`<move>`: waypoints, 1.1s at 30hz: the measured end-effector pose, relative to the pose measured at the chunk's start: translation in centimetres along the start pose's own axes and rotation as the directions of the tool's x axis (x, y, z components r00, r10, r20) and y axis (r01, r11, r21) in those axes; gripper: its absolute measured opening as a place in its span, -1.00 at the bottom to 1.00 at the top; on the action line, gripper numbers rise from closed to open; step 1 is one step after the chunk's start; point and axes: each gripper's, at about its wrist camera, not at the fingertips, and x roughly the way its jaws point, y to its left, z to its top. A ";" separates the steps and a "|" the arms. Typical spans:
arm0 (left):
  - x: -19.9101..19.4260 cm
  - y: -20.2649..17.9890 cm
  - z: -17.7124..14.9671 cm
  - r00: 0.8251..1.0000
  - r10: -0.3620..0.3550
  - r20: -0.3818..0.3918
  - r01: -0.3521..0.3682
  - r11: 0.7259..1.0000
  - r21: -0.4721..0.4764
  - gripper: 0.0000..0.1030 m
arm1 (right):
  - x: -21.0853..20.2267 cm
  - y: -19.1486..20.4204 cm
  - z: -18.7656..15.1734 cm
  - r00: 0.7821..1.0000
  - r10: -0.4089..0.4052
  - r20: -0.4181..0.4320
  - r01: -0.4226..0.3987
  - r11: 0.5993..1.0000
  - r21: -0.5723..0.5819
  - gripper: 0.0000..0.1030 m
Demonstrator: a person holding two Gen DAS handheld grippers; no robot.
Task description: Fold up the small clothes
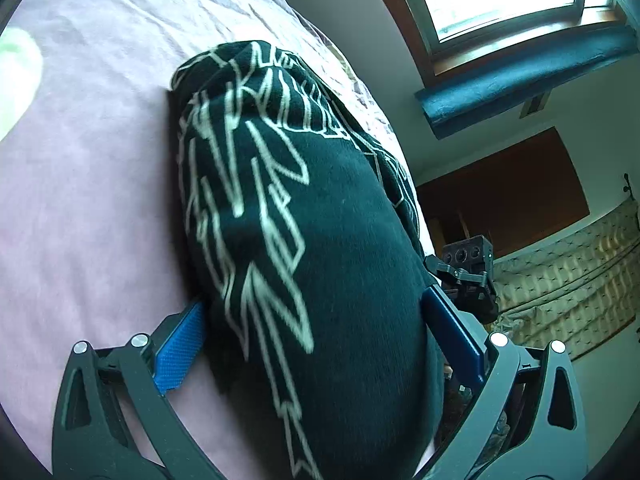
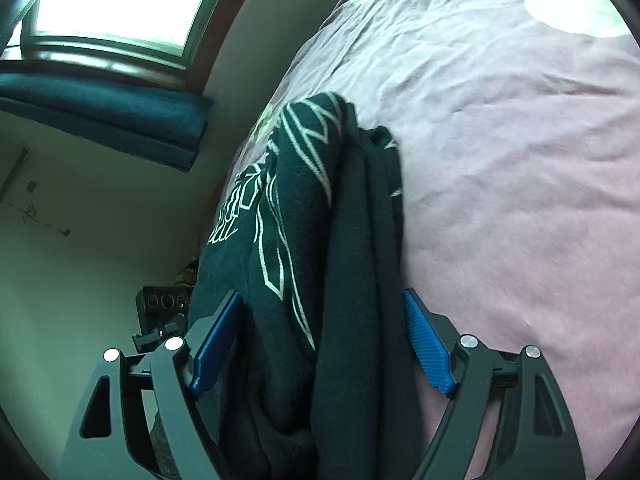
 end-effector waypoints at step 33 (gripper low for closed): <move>-3.2 -7.0 -0.5 0.955 0.263 0.136 -0.286 0.938 0.194 0.05 | -0.6 4.7 -3.7 0.999 0.008 0.039 0.000 0.982 -0.189 -0.27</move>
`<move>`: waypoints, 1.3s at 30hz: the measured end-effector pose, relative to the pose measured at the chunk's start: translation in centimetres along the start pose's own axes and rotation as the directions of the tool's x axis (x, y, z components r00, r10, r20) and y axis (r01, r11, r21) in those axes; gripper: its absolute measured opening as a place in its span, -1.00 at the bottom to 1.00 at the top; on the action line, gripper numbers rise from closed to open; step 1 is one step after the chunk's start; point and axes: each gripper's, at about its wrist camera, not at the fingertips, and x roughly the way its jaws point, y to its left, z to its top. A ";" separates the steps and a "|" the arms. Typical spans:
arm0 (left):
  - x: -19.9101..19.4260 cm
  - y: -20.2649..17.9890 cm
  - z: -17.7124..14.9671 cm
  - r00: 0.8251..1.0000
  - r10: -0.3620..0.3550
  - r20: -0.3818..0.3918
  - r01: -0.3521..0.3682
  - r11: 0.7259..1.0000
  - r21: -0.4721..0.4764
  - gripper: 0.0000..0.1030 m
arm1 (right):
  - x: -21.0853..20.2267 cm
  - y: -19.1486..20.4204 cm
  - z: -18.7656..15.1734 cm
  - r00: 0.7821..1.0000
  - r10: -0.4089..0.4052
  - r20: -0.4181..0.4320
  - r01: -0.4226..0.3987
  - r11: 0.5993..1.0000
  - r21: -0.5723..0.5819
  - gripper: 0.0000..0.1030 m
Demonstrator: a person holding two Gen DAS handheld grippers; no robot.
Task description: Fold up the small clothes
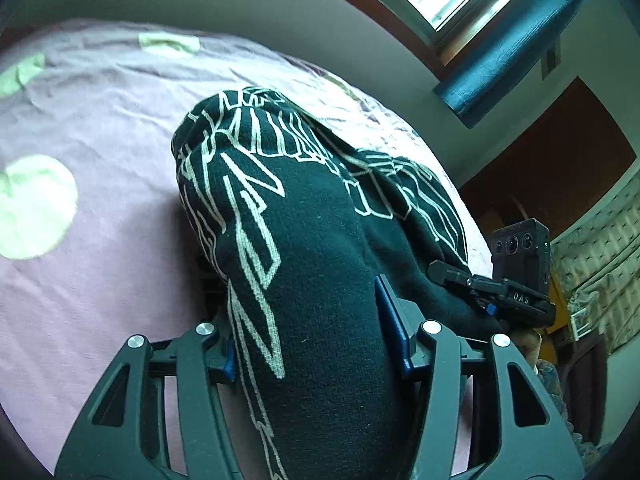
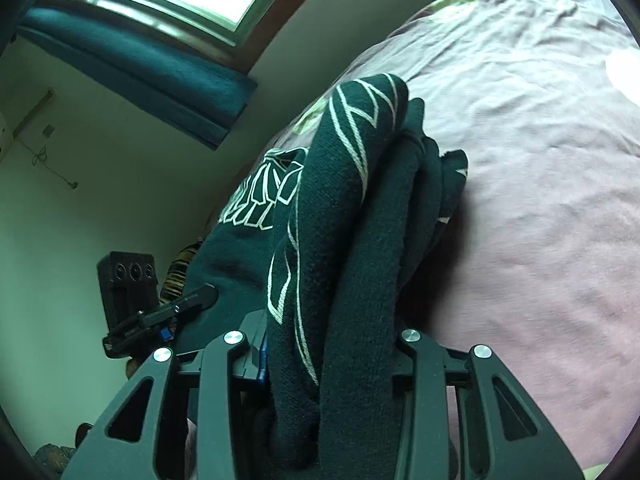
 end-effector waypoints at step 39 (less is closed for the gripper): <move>-10.8 14.3 -4.2 0.988 -0.099 0.121 0.123 0.969 -0.212 0.73 | 4.3 6.0 -3.0 0.997 -0.066 -0.030 0.067 0.997 0.030 0.30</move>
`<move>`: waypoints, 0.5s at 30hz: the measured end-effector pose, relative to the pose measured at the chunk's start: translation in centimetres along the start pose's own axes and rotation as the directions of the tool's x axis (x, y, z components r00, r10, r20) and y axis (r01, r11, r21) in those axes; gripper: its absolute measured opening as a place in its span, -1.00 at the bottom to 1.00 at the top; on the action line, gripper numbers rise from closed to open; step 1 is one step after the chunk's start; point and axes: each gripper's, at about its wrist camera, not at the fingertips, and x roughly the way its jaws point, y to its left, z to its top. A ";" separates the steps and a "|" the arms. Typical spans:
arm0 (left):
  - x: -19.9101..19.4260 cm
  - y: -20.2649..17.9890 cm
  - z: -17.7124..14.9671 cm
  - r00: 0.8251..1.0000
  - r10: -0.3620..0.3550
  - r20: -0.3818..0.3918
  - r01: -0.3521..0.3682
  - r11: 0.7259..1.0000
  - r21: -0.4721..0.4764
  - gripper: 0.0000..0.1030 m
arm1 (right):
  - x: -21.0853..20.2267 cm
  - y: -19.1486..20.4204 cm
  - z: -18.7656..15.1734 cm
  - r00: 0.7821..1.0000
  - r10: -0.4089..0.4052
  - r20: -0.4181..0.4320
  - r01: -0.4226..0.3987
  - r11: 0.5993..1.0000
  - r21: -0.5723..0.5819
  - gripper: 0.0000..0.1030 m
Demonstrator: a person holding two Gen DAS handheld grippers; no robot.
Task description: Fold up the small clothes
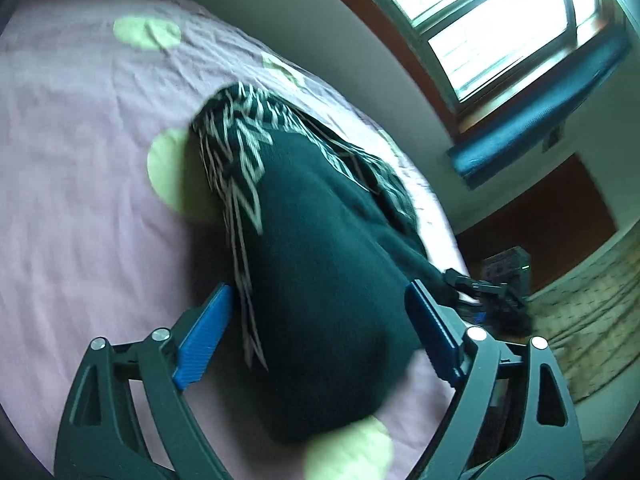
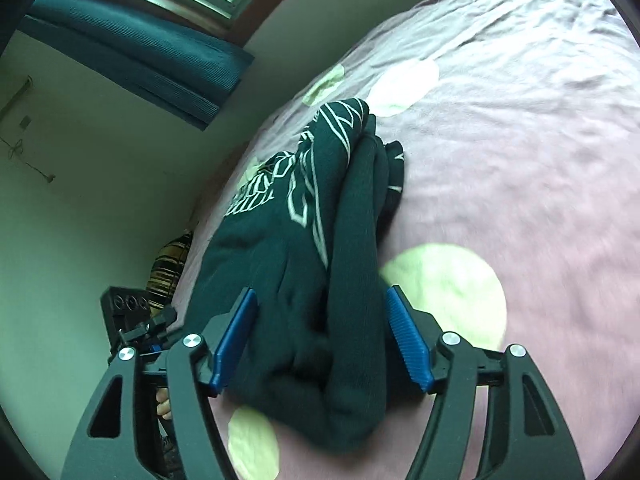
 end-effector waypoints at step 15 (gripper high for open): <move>2.7 1.1 -2.8 0.998 -0.047 -0.047 0.042 0.994 -0.098 0.88 | 2.5 -3.2 -1.7 1.000 0.015 0.001 -0.015 0.997 0.080 0.60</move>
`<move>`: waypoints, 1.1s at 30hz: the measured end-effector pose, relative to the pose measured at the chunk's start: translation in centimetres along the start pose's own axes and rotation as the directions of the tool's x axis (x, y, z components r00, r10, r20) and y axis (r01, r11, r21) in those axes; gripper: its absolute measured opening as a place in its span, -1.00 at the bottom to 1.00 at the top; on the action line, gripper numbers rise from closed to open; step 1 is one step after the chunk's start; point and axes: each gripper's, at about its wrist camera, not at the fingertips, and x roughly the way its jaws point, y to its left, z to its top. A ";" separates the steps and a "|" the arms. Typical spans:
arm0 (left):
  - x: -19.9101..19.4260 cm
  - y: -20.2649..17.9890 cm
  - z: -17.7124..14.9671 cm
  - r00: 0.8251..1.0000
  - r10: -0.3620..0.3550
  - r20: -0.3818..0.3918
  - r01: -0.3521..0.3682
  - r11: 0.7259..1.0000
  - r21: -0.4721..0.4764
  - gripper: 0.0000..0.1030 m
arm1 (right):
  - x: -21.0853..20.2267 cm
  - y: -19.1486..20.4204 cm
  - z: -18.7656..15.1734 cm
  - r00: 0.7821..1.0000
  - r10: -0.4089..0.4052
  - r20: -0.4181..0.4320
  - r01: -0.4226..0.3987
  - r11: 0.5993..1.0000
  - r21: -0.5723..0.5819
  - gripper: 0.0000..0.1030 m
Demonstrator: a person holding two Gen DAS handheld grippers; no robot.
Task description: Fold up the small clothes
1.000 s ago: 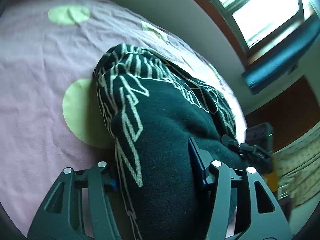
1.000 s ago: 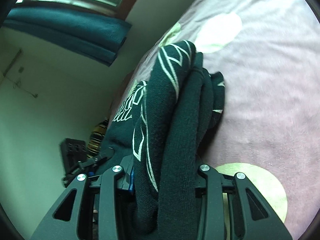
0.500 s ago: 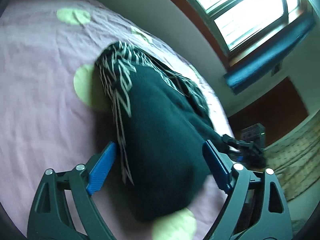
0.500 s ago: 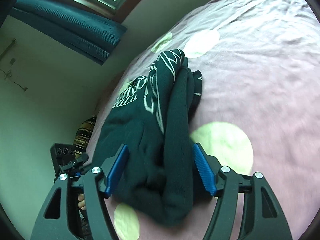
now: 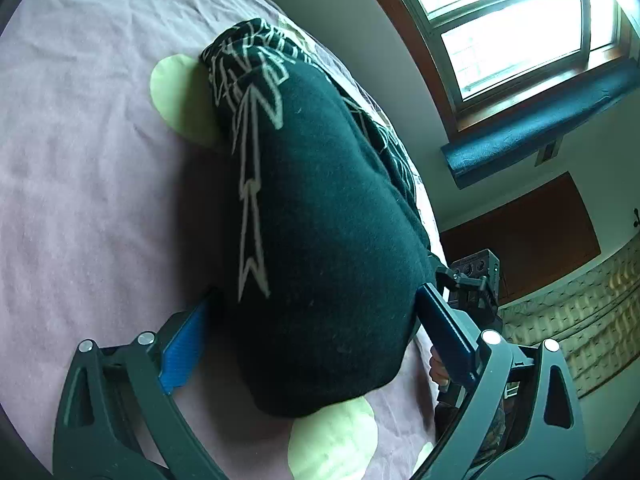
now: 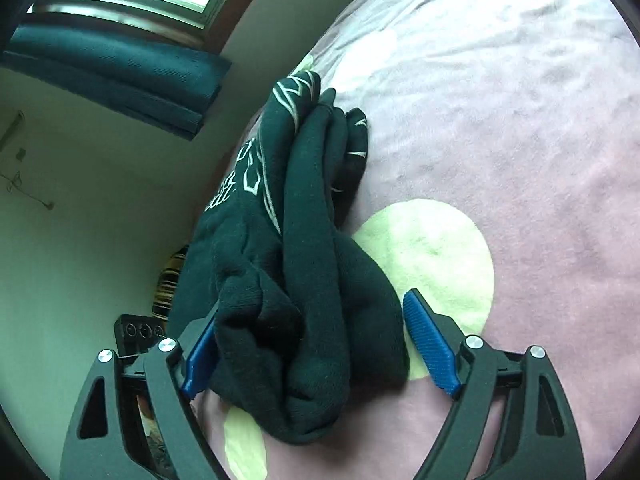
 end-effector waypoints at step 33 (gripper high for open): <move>-2.3 -2.6 -1.4 0.990 0.142 0.009 -0.142 0.988 0.056 0.36 | -0.6 0.2 -2.3 0.990 0.131 -0.052 -0.126 0.988 0.084 -0.19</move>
